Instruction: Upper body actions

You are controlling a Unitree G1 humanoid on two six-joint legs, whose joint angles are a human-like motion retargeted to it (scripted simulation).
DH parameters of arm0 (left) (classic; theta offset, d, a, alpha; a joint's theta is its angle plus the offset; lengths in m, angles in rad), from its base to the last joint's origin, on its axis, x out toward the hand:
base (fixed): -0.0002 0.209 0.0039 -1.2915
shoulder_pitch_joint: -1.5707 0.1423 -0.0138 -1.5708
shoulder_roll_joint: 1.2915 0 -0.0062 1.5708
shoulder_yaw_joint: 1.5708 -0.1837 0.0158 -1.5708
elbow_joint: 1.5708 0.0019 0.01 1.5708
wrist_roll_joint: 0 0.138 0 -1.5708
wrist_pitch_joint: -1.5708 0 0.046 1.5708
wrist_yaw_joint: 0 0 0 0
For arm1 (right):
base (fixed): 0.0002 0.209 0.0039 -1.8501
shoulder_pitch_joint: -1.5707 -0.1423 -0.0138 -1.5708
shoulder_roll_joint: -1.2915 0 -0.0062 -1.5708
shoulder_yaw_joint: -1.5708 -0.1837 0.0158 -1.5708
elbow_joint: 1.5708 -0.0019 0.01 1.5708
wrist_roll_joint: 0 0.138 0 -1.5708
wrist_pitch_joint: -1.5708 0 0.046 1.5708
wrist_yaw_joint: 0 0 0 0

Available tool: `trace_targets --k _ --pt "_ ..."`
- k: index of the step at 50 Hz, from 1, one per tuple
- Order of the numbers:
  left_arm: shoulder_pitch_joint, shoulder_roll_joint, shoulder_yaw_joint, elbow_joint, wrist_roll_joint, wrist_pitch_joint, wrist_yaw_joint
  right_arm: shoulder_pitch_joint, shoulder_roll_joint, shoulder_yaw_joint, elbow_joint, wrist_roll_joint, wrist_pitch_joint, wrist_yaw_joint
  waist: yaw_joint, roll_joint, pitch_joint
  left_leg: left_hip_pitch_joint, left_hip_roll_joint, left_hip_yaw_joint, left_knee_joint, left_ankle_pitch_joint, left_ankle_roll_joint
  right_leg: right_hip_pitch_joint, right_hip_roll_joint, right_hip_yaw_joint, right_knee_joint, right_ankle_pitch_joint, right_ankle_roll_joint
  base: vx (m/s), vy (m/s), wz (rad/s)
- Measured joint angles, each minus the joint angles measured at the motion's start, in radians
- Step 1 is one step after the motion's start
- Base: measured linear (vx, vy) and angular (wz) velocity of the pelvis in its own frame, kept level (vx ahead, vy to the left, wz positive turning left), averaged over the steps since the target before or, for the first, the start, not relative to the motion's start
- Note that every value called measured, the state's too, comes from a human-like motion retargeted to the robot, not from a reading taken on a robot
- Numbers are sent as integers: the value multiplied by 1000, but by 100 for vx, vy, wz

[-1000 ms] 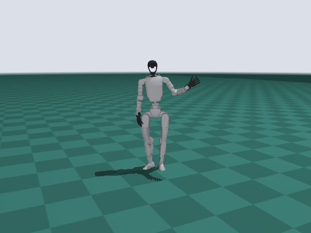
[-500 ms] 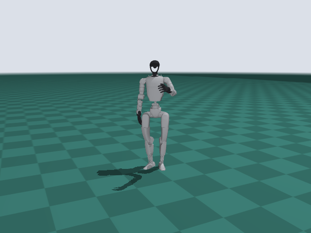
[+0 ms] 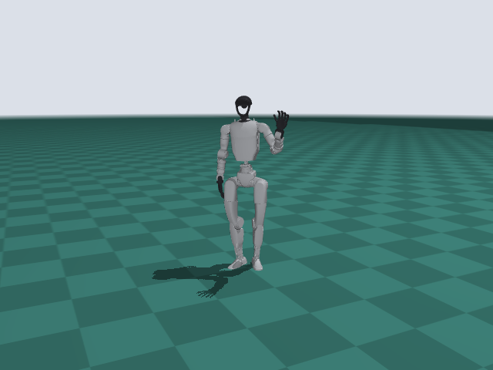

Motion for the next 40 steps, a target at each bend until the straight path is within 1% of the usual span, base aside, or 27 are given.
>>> trace_targets --k 2,3,5,6,7,8,10,12,13,15,17,19,20,23,25,26,28,30,32,33,35,37,38,40 --pt "-88 5 -28 192 -27 11 -17 -4 3 10 3 -19 0 4 -8 -2 -11 -5 -2 -19 4 3 2 8 -2 -19 -4 -3 0 -5 2 49" --pt "-138 -1 -47 294 -52 22 -66 -7 5 13 4 -31 2 7 -13 -3 -17 -7 -3 -30 6 4 4 13 -3 -30 -6 -4 1 -6 0 54" --pt "-180 18 -62 412 -145 -21 -258 -23 11 14 0 -65 9 22 -31 -8 -17 -11 -5 -52 10 7 6 20 -6 -53 -9 -6 2 -5 -2 53" --pt "-170 22 -61 411 -216 -47 -354 -31 14 15 -7 -87 14 31 -42 -7 -15 -11 -4 -59 11 7 6 23 -7 -59 -9 -6 3 1 -3 36" --pt "-160 18 -61 402 -272 -67 -421 -38 17 18 -17 -107 19 38 -51 -5 -13 -10 -3 -62 11 7 7 25 -7 -63 -9 -6 4 6 -1 12" --pt "-151 1 -62 380 -296 -77 -427 -39 21 21 -30 -123 21 41 -54 -2 -11 -7 -2 -60 11 7 7 26 -5 -62 -8 -5 4 6 2 -7" --pt "-124 -28 -57 332 -269 -133 -331 -39 24 36 -57 -139 13 34 -57 8 -12 -7 2 -50 12 4 6 21 -3 -56 -6 -3 5 3 5 -23" --pt "-79 -38 -48 305 -162 -178 -120 -41 26 56 -64 -121 -13 15 -59 9 -9 -3 2 -43 11 2 6 20 -4 -52 -5 0 5 0 2 -11" --pt "-59 -47 -51 297 -95 -185 -1 -43 27 62 -62 -108 -24 9 -57 8 -5 -1 0 -43 12 2 7 22 -6 -51 -5 0 5 0 0 0" --pt "-16 -72 -78 299 20 -204 161 -48 27 60 -56 -92 -27 12 -47 3 2 3 -3 -46 13 2 7 26 -10 -53 -4 0 6 0 0 0" --pt "34 -100 -118 331 39 -223 193 -47 30 51 -50 -93 -14 29 -40 -4 4 2 -8 -53 14 3 8 28 -15 -57 -4 -1 7 2 0 9" --pt "80 -147 -174 392 3 -241 160 -45 31 48 -45 -90 -7 42 -35 -11 6 0 -12 -60 15 5 10 29 -20 -63 -4 -1 8 4 1 19" --pt "102 -174 -204 429 -25 -250 122 -43 30 47 -42 -87 -6 45 -31 -13 7 -2 -13 -64 15 5 11 29 -21 -65 -4 -1 9 1 1 19" --pt "172 -217 -260 581 -99 -266 -78 -40 21 58 -35 -81 -11 35 -26 -16 18 -7 -16 -76 18 7 15 31 -25 -73 -5 -1 12 -1 2 20" --pt "203 -246 -290 707 -119 -241 -226 -39 18 64 -29 -89 -7 16 -25 -21 29 -10 -19 -85 20 8 18 34 -29 -80 -5 -2 14 0 2 24" --pt "214 -257 -305 774 -119 -223 -322 -39 17 66 -24 -96 -5 1 -23 -24 35 -10 -21 -90 21 9 20 37 -31 -84 -5 -2 16 0 1 26" --pt "228 -267 -339 919 -124 -159 -525 -38 14 72 -16 -111 1 -27 -18 -31 46 -10 -25 -100 22 11 23 42 -35 -92 -5 -3 18 2 2 25" --pt "231 -280 -370 1074 -93 -42 -731 -35 12 76 -12 -126 8 -48 -11 -39 56 -10 -29 -108 24 12 27 46 -39 -98 -5 -4 20 4 2 22" --pt "218 -303 -390 1244 5 106 -917 -32 10 80 -11 -138 10 -54 -6 -46 66 -10 -33 -116 26 12 30 50 -44 -104 -3 -5 22 5 2 20" --pt "205 -314 -399 1335 62 161 -994 -31 10 82 -12 -142 10 -54 -4 -49 70 -10 -34 -119 28 12 32 52 -46 -107 -2 -6 23 0 0 0" --pt "173 -341 -413 1525 128 226 -1086 -31 11 85 -13 -144 7 -46 0 -58 79 -11 -37 -125 31 12 36 54 -51 -113 2 -9 25 0 0 0" --pt "150 -369 -436 1698 118 232 -1111 -35 14 87 -14 -140 6 -33 -1 -67 88 -9 -41 -132 34 9 39 56 -55 -120 6 -11 27 2 1 11" --pt "149 -373 -469 1758 95 222 -1132 -39 16 88 -16 -138 5 -25 -6 -68 91 -1 -45 -139 29 4 42 55 -56 -127 9 -13 27 4 0 113" --pt "160 -377 -562 1807 54 250 -1157 -46 17 80 -24 -133 2 -5 -139 -74 83 34 -66 -281 17 -26 30 65 -89 -264 14 -30 43 3 -1 242"
